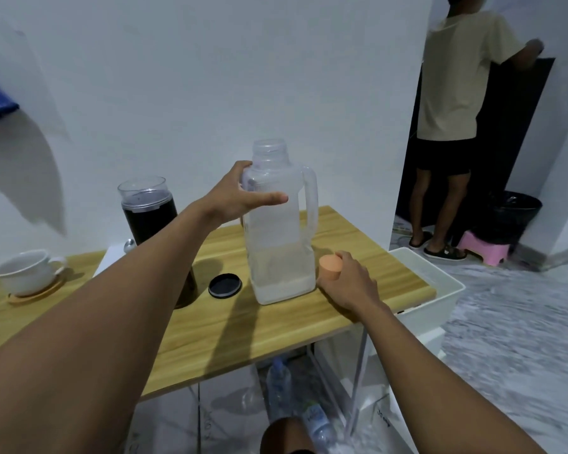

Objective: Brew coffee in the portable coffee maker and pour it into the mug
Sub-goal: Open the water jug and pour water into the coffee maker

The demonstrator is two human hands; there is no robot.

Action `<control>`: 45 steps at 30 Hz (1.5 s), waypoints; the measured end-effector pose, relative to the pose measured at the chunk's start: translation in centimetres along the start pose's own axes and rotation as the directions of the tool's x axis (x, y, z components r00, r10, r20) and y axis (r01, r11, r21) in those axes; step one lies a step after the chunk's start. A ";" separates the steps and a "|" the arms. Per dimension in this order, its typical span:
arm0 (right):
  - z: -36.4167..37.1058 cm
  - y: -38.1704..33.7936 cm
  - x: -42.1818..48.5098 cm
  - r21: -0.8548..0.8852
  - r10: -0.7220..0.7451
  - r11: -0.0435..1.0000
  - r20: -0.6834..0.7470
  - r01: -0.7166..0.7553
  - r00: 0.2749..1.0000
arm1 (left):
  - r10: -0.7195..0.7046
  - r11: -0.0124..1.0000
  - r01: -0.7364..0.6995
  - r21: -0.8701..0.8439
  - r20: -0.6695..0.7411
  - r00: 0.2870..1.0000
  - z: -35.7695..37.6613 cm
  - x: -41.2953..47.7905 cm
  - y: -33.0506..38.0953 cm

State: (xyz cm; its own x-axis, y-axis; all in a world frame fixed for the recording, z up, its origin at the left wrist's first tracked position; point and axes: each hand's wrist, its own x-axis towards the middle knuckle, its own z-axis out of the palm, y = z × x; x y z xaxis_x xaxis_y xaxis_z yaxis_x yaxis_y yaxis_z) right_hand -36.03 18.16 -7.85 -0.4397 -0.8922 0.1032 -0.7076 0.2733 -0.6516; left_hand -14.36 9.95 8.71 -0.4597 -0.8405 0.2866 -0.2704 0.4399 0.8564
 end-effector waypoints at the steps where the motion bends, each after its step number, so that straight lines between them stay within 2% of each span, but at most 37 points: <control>1: 0.1 0.1 0.0 -0.027 -0.006 1.000 0.010 0.006 1.000 | 0.002 1.000 -0.002 -0.004 0.003 1.000 0.0 0.0 0.0; 6: -0.6 0.7 0.7 -0.060 -0.007 0.998 0.153 0.016 0.988 | 0.051 0.999 -0.051 -0.009 0.012 0.999 0.1 -0.2 0.0; 8: -1.8 0.2 1.4 0.133 -0.015 0.991 0.135 -0.004 0.991 | 0.080 0.997 -0.079 -0.013 0.037 0.996 0.2 -0.1 -0.1; 10: -3.2 -1.3 2.0 0.424 -0.058 0.905 0.068 0.024 0.996 | 0.076 0.997 -0.075 -0.017 0.034 0.997 0.2 -0.2 -0.2; 13: -5.4 -5.3 2.6 0.636 -0.159 0.764 0.021 0.110 0.987 | 0.040 0.999 -0.041 0.016 0.007 0.999 0.1 -0.3 -0.3; 15: -6.1 -8.0 2.9 0.719 -0.208 0.684 0.035 0.120 0.977 | 0.035 0.999 -0.035 0.027 -0.016 0.999 0.3 -0.3 -0.4; 18: -5.8 -10.1 4.2 0.772 -0.204 0.627 0.036 0.102 0.978 | 0.030 0.999 -0.029 0.025 -0.055 0.998 0.5 -0.4 0.1; 21: -5.3 -11.1 5.2 0.843 -0.214 0.535 0.072 0.056 0.974 | 0.064 0.997 -0.064 0.042 -0.006 0.998 0.3 -0.1 0.3; 24: -5.0 -12.0 6.3 0.875 -0.229 0.481 0.060 0.059 0.972 | 0.052 0.998 -0.051 0.043 -0.033 0.998 0.2 -0.1 0.4; 33: -7.6 -14.8 7.7 0.858 -0.268 0.489 -0.019 0.154 0.963 | 0.042 0.992 -0.026 0.125 -0.130 0.991 -1.5 0.7 2.7; 38: -10.2 -17.8 8.6 0.840 -0.294 0.507 -0.043 0.194 0.955 | 0.020 0.976 -0.021 0.215 0.009 1.000 -5.1 2.1 5.9; 42: -10.1 -19.9 10.2 0.821 -0.296 0.535 -0.039 0.199 0.954 | -0.028 0.967 0.018 0.256 0.036 0.999 -8.4 4.0 6.2; 45: -9.6 -21.3 11.7 0.807 -0.275 0.561 -0.028 0.184 0.961 | -0.052 0.957 0.018 0.290 0.109 0.993 -10.6 5.6 5.9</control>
State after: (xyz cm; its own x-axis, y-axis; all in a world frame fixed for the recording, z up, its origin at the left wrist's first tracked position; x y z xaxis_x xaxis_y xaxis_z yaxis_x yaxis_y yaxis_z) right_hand -31.39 5.35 14.47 -0.2437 -0.9226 0.2991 -0.0318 -0.3006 -0.9532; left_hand -9.54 4.46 19.89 -0.5343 -0.8229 0.1934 -0.5125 0.4973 0.7000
